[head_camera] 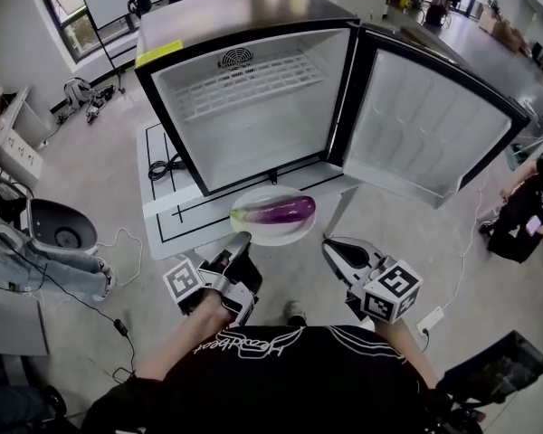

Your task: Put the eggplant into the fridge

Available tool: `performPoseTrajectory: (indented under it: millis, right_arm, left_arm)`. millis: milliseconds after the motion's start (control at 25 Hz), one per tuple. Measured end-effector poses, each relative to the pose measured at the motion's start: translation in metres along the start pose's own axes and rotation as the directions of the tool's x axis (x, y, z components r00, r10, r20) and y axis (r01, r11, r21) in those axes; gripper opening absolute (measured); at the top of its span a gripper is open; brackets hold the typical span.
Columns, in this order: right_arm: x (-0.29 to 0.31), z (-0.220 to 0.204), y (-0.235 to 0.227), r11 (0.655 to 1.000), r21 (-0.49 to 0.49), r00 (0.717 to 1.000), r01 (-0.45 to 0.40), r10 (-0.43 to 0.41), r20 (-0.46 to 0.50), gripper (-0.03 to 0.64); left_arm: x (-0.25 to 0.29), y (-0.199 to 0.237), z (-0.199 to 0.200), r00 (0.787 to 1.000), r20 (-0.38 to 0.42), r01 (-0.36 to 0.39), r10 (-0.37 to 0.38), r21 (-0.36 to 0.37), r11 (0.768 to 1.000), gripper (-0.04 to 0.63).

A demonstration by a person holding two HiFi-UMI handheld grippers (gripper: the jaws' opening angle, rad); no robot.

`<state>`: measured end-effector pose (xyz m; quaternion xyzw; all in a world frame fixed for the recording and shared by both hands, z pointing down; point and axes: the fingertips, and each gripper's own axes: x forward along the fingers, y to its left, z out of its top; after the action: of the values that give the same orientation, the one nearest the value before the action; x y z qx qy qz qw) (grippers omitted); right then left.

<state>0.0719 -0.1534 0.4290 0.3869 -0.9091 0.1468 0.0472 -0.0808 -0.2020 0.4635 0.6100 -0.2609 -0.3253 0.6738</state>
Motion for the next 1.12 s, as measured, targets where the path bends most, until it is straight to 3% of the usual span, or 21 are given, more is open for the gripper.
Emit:
performPoseTrajectory:
  millis: [800, 1120]
  right_arm:
    - [0.05, 0.025, -0.096, 0.993, -0.005, 0.993, -0.114, 0.114, -0.019, 0.008]
    - [0.066, 0.027, -0.115, 0.989, -0.021, 0.989, -0.148, 0.148, -0.033, 0.008]
  left_arm:
    - [0.097, 0.002, 0.041, 0.992, 0.121, -0.05, 0.038, 0.095, 0.994, 0.018]
    - [0.131, -0.009, 0.063, 0.983, 0.183, -0.035, 0.011, 0.128, 0.991, 0.018]
